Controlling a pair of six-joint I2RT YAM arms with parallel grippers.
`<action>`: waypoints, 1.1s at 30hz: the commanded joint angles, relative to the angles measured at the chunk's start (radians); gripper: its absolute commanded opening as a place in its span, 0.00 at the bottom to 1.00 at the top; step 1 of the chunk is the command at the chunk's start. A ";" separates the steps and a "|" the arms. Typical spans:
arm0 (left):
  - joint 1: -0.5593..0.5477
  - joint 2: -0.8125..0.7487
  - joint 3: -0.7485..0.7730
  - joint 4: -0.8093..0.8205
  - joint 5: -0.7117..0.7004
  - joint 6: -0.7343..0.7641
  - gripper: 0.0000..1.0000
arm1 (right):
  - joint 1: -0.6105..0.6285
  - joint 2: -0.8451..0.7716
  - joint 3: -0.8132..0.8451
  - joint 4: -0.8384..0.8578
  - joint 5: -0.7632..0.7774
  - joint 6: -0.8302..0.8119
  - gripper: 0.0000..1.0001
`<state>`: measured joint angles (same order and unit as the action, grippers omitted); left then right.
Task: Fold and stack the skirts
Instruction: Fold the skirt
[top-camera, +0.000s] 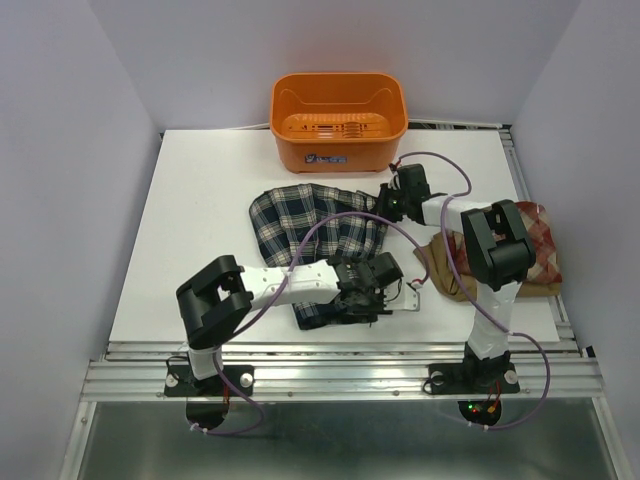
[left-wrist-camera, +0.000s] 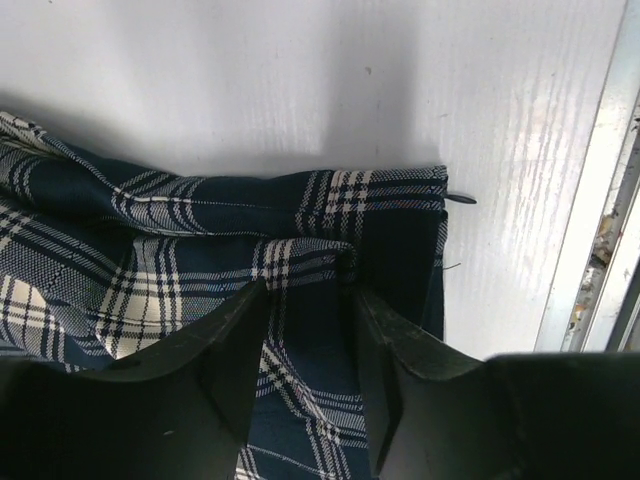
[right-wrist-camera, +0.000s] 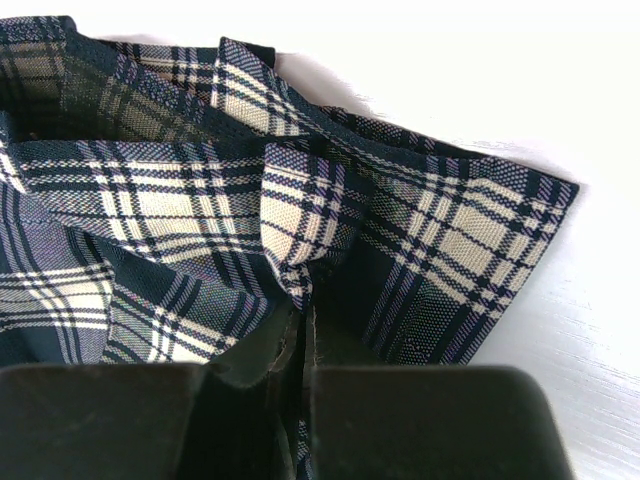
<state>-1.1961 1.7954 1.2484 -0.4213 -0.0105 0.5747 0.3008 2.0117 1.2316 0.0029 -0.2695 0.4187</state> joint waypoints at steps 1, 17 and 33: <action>0.000 -0.013 0.045 0.018 -0.042 0.002 0.48 | 0.001 0.035 -0.001 -0.047 0.007 -0.003 0.01; -0.048 -0.235 -0.007 0.117 0.077 -0.027 0.00 | 0.001 0.055 -0.004 -0.038 -0.004 0.008 0.01; -0.085 0.070 -0.032 0.342 0.004 0.023 0.00 | 0.001 0.050 0.012 -0.047 -0.065 0.006 0.21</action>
<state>-1.2770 1.8435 1.1793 -0.0998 -0.0223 0.5594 0.3004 2.0224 1.2316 0.0124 -0.3096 0.4408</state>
